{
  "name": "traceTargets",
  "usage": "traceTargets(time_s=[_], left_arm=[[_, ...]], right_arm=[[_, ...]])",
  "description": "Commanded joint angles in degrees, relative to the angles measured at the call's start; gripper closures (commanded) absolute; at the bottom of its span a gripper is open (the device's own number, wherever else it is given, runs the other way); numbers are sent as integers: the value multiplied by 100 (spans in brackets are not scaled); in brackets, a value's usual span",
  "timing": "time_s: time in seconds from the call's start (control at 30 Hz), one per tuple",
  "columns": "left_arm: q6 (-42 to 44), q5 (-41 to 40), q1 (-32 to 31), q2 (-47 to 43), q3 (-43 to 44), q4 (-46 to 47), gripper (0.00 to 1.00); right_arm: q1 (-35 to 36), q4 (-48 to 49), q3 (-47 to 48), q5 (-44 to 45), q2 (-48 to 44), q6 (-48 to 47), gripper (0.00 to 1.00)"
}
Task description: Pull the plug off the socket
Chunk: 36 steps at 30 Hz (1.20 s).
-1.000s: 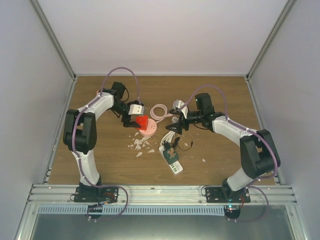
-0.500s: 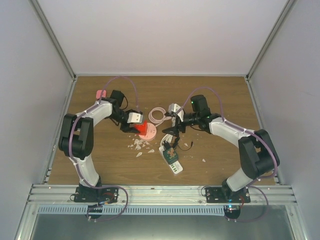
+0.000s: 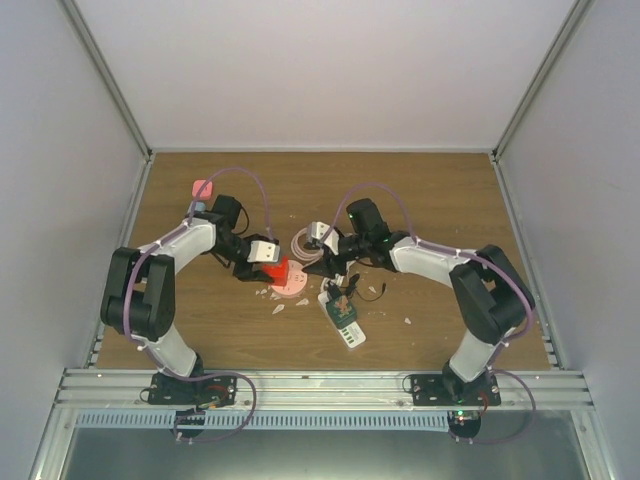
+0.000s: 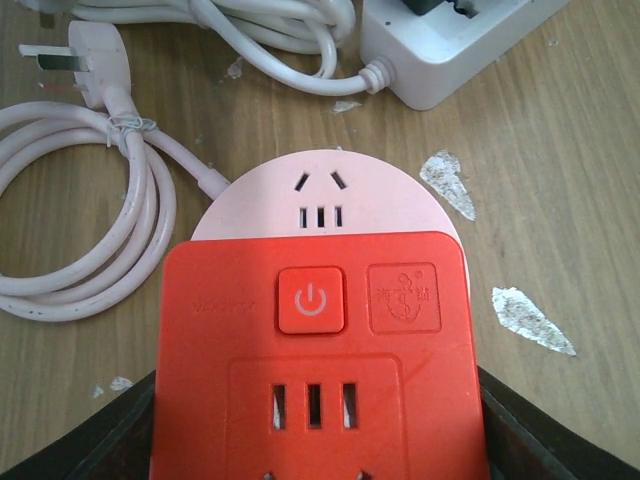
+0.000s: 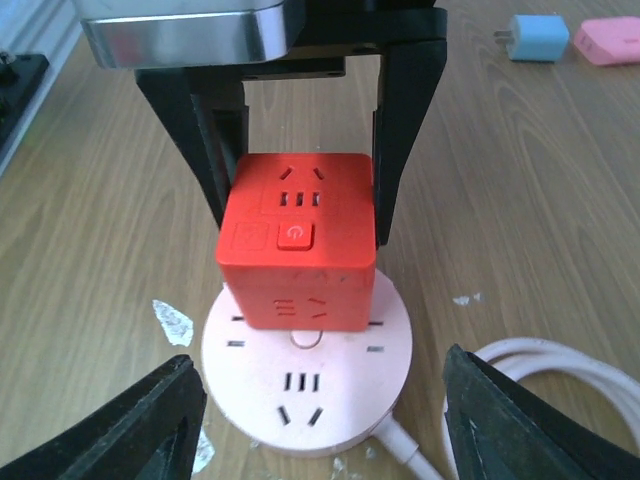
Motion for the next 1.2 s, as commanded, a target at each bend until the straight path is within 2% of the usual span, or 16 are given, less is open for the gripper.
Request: traceTargets(time_s=[0.0, 0.13, 0.4, 0.73, 1.17], left_arm=[[-199, 363, 30, -339, -135, 235, 53], [-326, 366, 102, -428, -219, 344, 56], [-280, 329, 397, -640, -432, 434, 58], [-1068, 714, 462, -600, -637, 1294, 59], [-1201, 833, 449, -385, -367, 1298, 59]], right_arm=[[284, 128, 344, 453, 302, 10, 36], [470, 34, 615, 662, 580, 32, 43], [610, -233, 1034, 685, 1094, -58, 47], [606, -974, 1782, 352, 1733, -643, 52], [390, -1513, 2160, 436, 2235, -968, 54]])
